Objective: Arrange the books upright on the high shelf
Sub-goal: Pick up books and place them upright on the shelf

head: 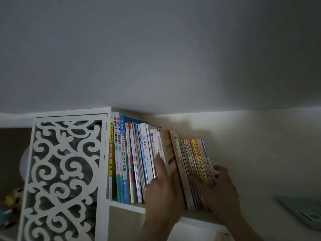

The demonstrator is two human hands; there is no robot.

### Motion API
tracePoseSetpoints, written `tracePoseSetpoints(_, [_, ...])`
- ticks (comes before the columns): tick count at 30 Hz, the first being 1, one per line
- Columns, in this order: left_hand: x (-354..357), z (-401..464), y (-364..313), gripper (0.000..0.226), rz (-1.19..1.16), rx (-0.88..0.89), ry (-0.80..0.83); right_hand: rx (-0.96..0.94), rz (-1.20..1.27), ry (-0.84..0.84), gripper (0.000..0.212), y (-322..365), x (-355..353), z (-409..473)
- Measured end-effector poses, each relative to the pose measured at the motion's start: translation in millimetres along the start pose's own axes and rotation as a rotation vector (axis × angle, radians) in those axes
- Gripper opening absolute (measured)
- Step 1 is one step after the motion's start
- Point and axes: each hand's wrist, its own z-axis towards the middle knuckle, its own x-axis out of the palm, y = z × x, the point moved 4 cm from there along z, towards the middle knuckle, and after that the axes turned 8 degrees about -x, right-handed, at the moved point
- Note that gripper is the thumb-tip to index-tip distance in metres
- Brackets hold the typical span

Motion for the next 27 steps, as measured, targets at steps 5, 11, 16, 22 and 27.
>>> tracePoseSetpoints(5, [-67, -20, -9, 0.069, 0.092, 0.131, -0.209, -0.037, -0.028, 0.107, 0.116, -1, -2, 8])
tracePoseSetpoints(11, [-101, -43, -19, 0.071, 0.110, 0.097, -0.272, -0.290, -0.287, 0.143, 0.121, 7, -12, 11])
tracePoseSetpoints(16, [-124, -47, -24, 0.066, 0.094, 0.088, -0.382, -0.349, -0.375, 0.031, 0.112, 25, 0, 9])
tracePoseSetpoints(22, [-124, -53, -37, 0.068, -0.079, 0.047, -0.359, -0.240, -0.205, 0.020, 0.106, 13, -5, 16])
tracePoseSetpoints(27, [-72, -30, -57, 0.067, -0.105, 0.117, -0.199, -0.081, -0.047, -0.213, 0.082, 5, -30, 14])
